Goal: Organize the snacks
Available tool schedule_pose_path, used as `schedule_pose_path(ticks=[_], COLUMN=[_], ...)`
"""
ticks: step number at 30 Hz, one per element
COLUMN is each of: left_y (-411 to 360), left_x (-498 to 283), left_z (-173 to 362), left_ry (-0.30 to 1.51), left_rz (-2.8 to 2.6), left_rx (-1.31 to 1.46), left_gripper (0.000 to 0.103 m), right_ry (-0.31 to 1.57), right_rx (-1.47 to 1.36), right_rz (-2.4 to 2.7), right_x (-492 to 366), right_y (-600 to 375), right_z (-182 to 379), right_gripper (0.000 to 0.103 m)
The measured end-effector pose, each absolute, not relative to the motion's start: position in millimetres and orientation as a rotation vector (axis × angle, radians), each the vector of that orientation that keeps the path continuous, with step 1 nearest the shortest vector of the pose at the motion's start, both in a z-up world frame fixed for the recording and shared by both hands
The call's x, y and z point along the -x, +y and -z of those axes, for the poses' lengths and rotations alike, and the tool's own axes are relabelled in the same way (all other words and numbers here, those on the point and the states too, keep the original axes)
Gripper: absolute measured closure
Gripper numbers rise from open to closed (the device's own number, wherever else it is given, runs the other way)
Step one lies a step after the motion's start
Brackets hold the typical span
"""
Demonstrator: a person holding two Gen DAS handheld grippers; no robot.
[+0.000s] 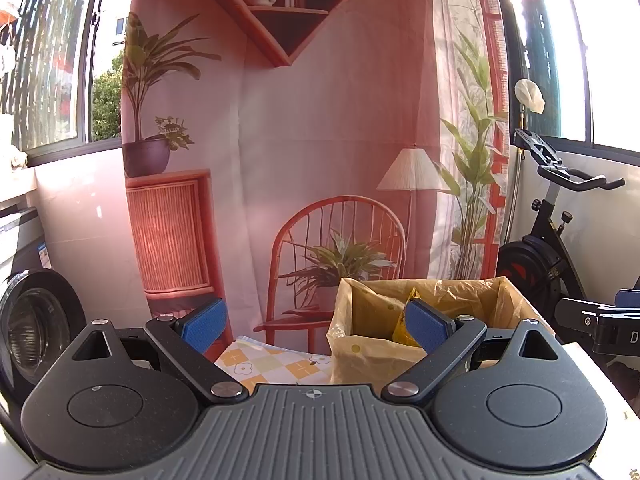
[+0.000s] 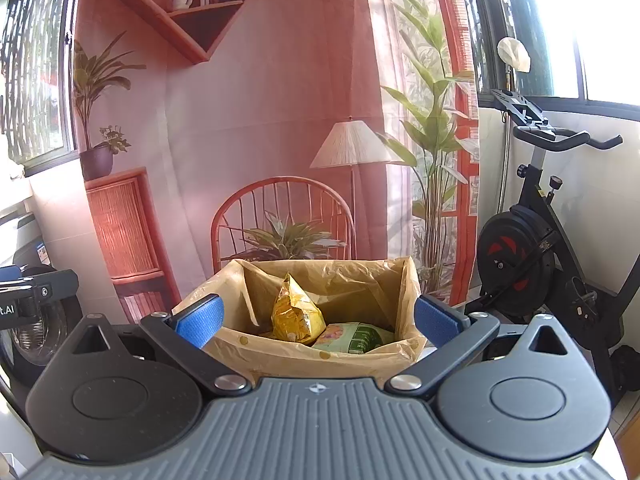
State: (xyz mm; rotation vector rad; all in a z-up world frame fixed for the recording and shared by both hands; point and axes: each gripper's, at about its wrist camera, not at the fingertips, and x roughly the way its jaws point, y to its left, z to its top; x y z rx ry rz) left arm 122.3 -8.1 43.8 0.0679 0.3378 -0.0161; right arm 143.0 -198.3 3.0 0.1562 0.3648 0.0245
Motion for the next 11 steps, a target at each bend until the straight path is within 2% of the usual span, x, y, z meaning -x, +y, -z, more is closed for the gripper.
schedule_pose_path(ticks=[11], left_y=[-6.7], left_x=[-122.8], left_z=[-43.6], left_ry=[0.341], left_rz=[0.028], left_rx=[-0.066], left_gripper=[0.006], right_ry=[0.364], right_rx=[-0.158], right_rz=[-0.023], right_x=[-143.0], right_y=[-197.7], right_z=[-2.6], right_gripper=[0.0])
